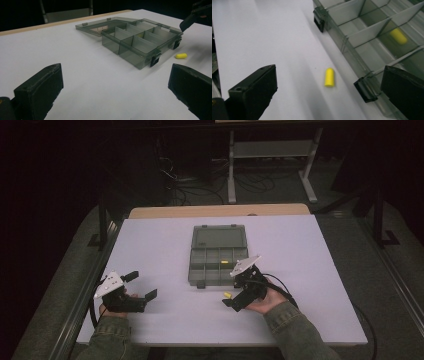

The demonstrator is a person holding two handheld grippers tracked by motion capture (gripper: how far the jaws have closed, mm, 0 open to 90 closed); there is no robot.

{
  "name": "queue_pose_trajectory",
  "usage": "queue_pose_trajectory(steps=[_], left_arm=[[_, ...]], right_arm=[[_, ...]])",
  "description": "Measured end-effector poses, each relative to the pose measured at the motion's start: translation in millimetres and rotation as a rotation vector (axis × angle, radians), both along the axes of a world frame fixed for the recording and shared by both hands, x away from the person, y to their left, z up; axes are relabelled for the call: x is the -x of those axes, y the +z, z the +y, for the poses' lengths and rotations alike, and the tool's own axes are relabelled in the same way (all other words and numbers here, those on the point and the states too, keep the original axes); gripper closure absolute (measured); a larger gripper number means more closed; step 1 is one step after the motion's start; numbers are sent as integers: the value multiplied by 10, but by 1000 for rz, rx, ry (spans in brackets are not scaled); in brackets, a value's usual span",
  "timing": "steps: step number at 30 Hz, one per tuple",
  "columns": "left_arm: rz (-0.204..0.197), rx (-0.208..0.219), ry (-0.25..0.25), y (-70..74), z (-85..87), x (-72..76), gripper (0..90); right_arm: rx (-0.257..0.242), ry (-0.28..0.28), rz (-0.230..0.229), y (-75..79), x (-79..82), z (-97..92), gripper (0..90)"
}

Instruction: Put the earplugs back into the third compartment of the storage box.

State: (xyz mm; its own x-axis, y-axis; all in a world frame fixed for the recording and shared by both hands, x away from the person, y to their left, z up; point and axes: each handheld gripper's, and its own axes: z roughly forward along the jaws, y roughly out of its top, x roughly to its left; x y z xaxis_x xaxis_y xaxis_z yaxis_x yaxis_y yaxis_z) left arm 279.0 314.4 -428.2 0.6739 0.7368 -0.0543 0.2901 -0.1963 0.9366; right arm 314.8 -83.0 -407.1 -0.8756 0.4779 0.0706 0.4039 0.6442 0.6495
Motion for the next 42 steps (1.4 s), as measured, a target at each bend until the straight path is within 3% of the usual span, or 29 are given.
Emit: queue_pose_trajectory(steps=[8,14,21,28,30,42], left_arm=[[1,-2,-4,-3,-6,-1,0],[1,-2,-4,-3,-5,0,0],[-1,0,-2,-2,-6,1,0],[0,1,-2,-3,-7,1,0],[0,-1,-3,-2,-7,1,0],[0,-3,-5,-2,-8,2,0]], right_arm=[[12,31,-9,-95,76,52,76],[29,37,14,-186,65,96,121],[40,36,11,-234,54,162,165],[53,-9,1,-241,16,156,332],[53,-10,8,-242,13,154,420],[81,-44,-15,-280,-6,171,662]])
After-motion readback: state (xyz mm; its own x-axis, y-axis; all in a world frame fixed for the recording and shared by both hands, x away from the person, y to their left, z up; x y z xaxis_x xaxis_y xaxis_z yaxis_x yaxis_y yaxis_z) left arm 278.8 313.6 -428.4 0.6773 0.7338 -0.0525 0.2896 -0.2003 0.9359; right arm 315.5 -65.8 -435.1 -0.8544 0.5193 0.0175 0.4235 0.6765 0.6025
